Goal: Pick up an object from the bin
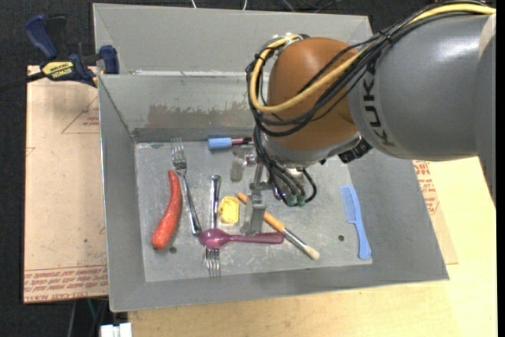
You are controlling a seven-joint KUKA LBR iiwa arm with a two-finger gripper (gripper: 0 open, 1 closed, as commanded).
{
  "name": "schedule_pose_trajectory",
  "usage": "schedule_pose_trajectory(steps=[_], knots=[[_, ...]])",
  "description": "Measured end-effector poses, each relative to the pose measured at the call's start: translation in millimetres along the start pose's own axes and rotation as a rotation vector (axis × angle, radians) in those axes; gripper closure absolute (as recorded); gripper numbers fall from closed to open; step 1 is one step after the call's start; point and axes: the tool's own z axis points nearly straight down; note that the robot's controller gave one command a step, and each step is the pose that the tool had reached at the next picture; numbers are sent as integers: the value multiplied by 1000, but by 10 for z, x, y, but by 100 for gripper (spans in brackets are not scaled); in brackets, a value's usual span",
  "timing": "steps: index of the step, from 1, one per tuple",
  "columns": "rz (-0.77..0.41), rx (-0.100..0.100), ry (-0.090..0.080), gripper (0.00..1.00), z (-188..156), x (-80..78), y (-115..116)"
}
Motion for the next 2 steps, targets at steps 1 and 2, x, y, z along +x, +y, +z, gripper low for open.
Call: schedule_pose_trajectory(steps=[1,2], knots=[[4,-1,-8,0,-44,-18,-8],[-133,-3,-12,0,600,-616,585]])
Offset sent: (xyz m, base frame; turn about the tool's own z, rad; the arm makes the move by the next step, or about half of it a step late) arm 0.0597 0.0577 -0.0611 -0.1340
